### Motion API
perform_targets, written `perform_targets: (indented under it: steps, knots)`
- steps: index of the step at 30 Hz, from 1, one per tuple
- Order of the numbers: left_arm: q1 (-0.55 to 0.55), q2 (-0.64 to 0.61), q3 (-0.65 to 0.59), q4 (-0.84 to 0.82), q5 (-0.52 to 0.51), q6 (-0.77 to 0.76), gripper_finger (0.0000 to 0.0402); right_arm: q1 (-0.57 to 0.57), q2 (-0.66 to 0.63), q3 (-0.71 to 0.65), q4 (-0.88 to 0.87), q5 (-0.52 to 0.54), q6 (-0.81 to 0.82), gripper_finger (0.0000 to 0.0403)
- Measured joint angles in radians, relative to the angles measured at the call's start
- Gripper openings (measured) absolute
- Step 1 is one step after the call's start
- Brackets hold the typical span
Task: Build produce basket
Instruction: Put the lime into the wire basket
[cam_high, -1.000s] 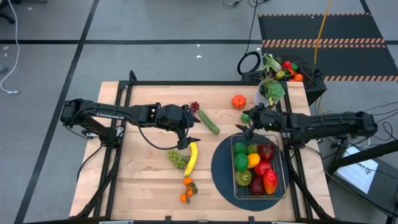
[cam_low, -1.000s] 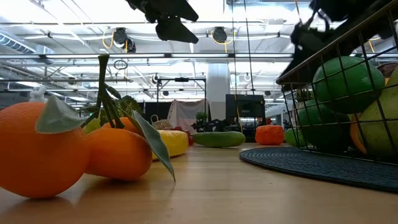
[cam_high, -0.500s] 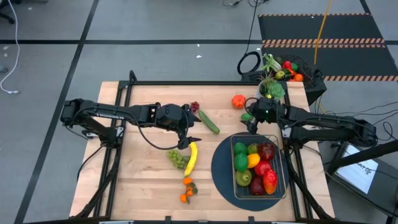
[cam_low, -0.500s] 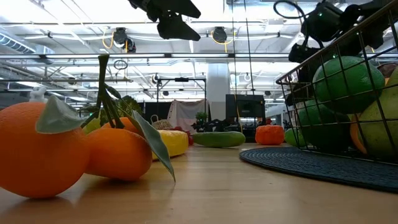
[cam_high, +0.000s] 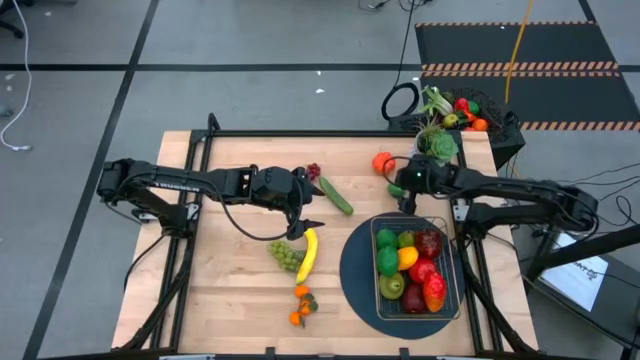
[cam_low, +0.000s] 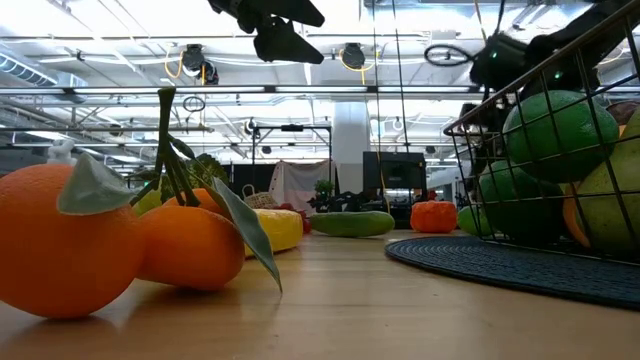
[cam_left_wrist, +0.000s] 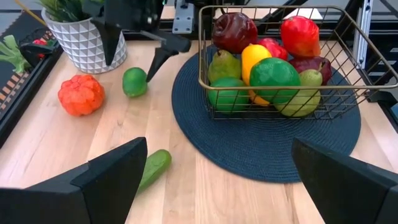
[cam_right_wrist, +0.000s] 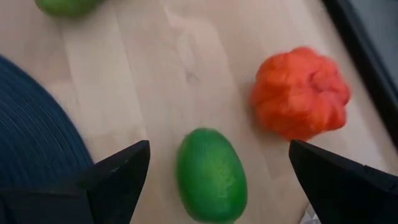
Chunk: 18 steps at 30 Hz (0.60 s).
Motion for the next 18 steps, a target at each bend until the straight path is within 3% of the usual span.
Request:
perform_targets:
  steps: [13, 18]
  knots:
    - [-0.001, 0.0, 0.0, -0.003, 0.0, -0.001, 0.0399, -0.035, 0.183, 0.0, 0.021, 0.002, -0.039, 0.0374]
    - [-0.008, 0.0, 0.0, -0.003, 0.001, -0.003, 0.0399, -0.036, 0.208, 0.0, 0.022, 0.001, -0.019, 0.0325]
